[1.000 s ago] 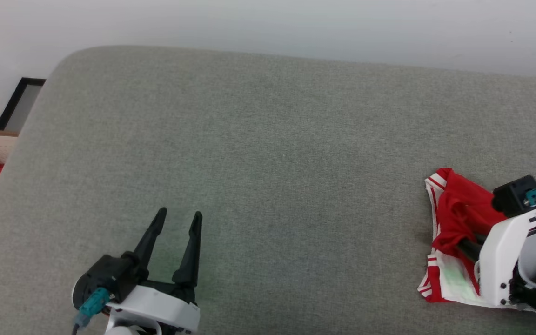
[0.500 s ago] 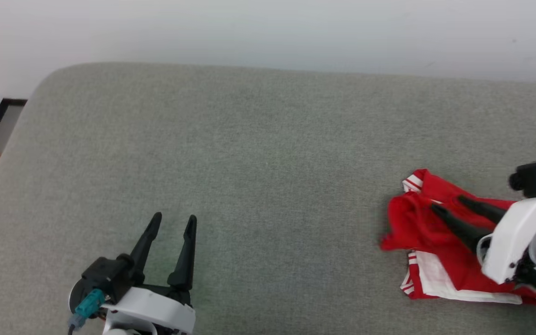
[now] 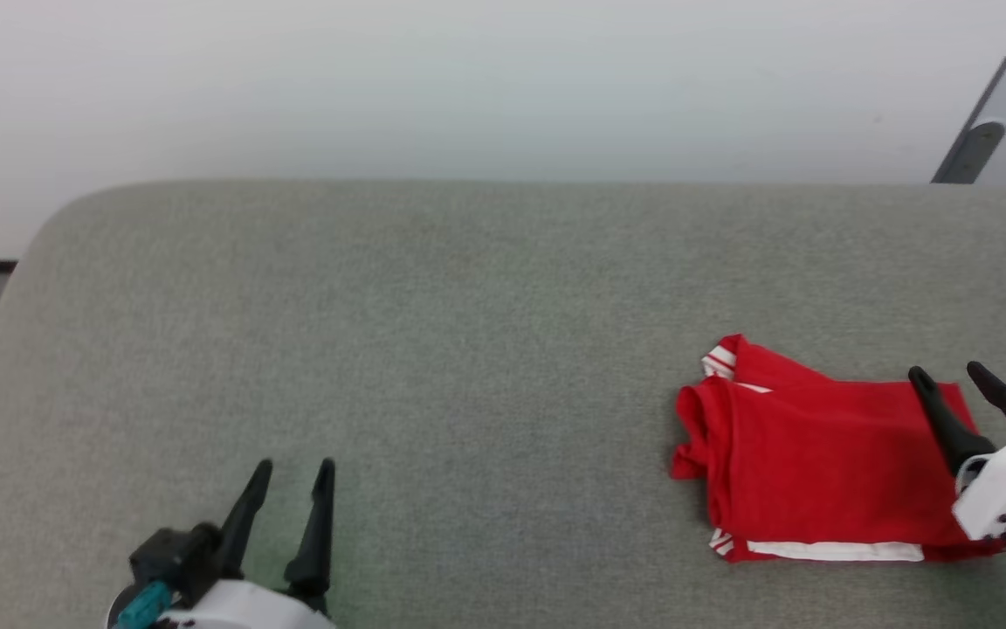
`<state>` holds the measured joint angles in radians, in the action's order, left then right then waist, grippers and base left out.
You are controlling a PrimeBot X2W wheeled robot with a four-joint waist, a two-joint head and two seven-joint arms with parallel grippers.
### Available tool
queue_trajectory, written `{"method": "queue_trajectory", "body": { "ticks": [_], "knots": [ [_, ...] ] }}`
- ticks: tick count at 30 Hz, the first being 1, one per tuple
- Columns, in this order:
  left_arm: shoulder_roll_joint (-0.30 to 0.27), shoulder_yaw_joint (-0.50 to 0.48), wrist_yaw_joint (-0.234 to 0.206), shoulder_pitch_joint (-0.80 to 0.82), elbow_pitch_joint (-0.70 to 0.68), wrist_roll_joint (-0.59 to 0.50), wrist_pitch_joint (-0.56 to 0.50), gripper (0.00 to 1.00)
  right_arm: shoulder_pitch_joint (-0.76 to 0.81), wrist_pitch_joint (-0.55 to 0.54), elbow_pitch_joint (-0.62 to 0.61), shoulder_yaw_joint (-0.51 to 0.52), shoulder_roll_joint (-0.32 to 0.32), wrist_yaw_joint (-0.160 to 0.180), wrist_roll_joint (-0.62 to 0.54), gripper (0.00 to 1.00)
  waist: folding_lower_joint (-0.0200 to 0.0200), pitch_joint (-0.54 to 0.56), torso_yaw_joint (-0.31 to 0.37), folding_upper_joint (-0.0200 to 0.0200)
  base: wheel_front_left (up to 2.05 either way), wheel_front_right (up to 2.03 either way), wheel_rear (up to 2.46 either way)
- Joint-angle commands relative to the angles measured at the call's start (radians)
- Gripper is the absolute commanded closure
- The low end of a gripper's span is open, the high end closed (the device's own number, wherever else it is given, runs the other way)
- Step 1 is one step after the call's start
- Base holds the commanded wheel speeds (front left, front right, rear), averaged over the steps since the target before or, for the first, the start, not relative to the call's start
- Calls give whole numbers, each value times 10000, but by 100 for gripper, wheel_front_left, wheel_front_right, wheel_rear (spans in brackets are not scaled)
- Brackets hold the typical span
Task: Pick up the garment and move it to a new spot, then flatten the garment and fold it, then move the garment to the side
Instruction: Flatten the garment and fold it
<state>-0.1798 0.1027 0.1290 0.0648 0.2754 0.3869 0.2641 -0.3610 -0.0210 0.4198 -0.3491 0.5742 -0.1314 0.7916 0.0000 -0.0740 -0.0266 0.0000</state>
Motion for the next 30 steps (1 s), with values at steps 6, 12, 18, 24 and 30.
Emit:
{"method": "queue_trajectory", "body": {
  "ticks": [6, 12, 18, 24, 30],
  "knots": [
    [-102, -422, 22, -682, 21, 43, -7, 0, -98, 1780, 946, -240, -687, 18, -733, 0, 0, 625, 492, 0, 0, 0, 0],
    [-60, -767, 22, -1173, -339, -39, -9, 0, 171, 2596, 893, -100, -703, 18, -1083, 0, 0, 825, 589, 0, 0, 0, 0],
    [14, -953, 22, -1593, -910, -233, -7, 0, 947, 2795, 147, 515, -587, 18, -1376, 0, 0, 956, 479, 0, 0, 0, 0],
    [-46, -936, 23, -1938, -1509, -152, -7, 0, 2035, 2839, -847, 1213, -465, 18, -1718, 0, 0, 1004, 287, 0, 0, 0, 0],
    [-96, -967, 23, -2331, -1870, -111, -9, 0, 3095, 2770, -1799, 2377, -646, 18, -2036, 0, 0, 993, 142, 0, 0, 0, 0]
  ]
}}
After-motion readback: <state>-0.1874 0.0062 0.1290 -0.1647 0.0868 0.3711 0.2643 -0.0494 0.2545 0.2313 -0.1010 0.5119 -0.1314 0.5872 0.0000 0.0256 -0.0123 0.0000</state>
